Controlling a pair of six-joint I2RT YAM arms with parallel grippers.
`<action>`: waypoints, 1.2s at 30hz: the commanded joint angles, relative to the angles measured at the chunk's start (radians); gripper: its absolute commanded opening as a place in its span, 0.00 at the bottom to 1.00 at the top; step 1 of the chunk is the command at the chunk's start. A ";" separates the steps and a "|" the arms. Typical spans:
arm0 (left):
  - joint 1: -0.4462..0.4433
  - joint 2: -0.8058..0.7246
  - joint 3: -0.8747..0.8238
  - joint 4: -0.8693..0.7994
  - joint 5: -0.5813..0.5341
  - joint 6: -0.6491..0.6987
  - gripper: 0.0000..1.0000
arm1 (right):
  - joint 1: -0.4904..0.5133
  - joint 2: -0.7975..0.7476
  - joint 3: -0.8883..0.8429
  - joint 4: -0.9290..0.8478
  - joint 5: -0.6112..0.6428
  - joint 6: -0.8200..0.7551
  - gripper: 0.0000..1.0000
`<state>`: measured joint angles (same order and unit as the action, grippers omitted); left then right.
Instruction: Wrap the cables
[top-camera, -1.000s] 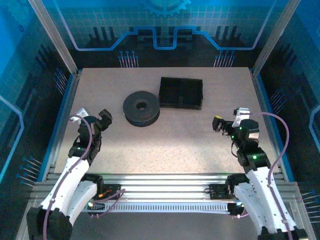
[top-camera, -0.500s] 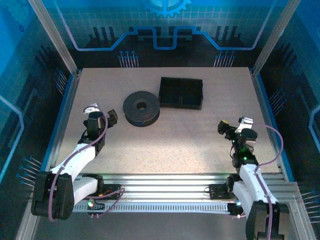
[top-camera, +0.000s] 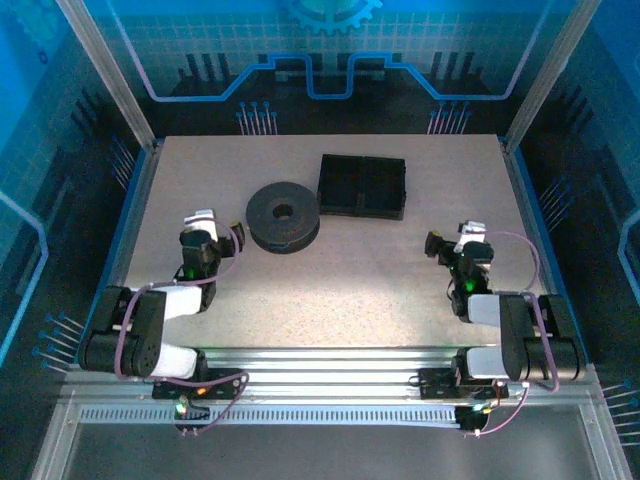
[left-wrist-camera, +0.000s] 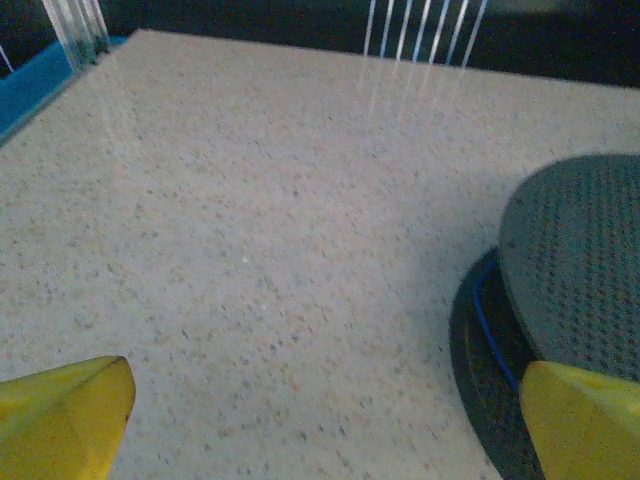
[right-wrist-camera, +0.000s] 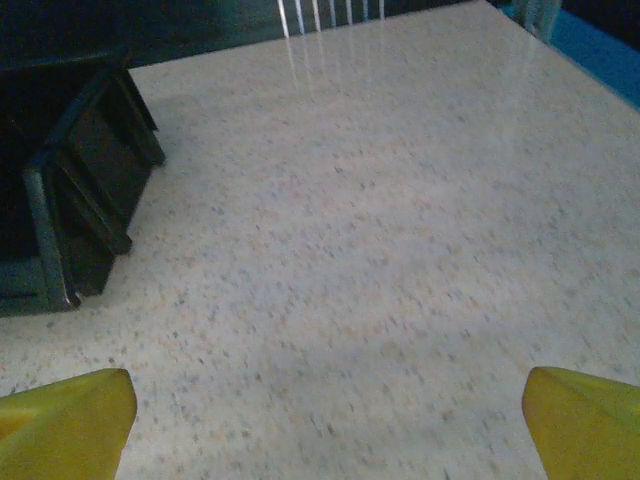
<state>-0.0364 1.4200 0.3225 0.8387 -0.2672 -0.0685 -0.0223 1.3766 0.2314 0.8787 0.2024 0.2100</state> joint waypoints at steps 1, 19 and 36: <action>0.011 0.060 -0.034 0.199 0.041 0.040 0.99 | 0.051 0.019 0.031 0.117 0.048 -0.104 1.00; 0.009 0.129 0.059 0.086 0.098 0.065 0.99 | 0.091 0.160 0.154 0.028 -0.036 -0.189 1.00; 0.009 0.129 0.056 0.092 0.097 0.067 1.00 | 0.130 0.164 0.146 0.054 -0.020 -0.233 1.00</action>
<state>-0.0345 1.5623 0.3725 0.9386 -0.1848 -0.0002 0.0994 1.5467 0.3851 0.9306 0.1757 -0.0055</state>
